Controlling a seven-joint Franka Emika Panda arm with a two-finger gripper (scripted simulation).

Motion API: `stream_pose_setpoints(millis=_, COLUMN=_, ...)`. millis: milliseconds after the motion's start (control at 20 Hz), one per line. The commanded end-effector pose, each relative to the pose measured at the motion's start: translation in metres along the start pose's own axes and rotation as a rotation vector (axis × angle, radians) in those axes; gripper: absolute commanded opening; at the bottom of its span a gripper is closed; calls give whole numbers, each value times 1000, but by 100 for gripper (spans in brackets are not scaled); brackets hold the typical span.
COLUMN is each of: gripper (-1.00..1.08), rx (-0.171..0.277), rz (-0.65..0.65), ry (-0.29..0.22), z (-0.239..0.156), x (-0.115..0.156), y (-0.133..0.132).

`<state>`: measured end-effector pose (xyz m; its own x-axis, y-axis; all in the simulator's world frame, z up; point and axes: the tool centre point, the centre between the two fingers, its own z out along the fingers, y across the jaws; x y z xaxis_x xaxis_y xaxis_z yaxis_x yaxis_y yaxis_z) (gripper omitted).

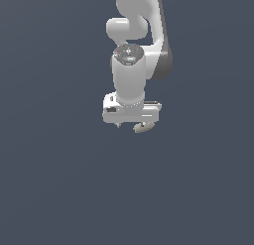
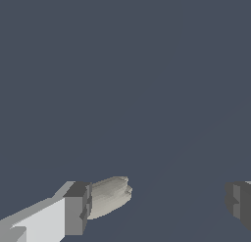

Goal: Pick up the object and move it to a goal position.

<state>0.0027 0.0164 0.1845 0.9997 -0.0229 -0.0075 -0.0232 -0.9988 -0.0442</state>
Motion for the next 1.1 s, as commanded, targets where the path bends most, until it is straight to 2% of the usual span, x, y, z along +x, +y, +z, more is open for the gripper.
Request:
stream_pose_setpoints(millis=0, gripper=100, rx=0, rz=0, ry=0, z=0, x=0, y=0)
stream_pose_setpoints(millis=450, gripper=100, rx=30, rz=43, ry=-20, z=8, x=-3, y=4)
stream_pose_setpoints(millis=1050, gripper=100, rx=25, rz=98, ry=-20, z=13, x=-7, y=-1)
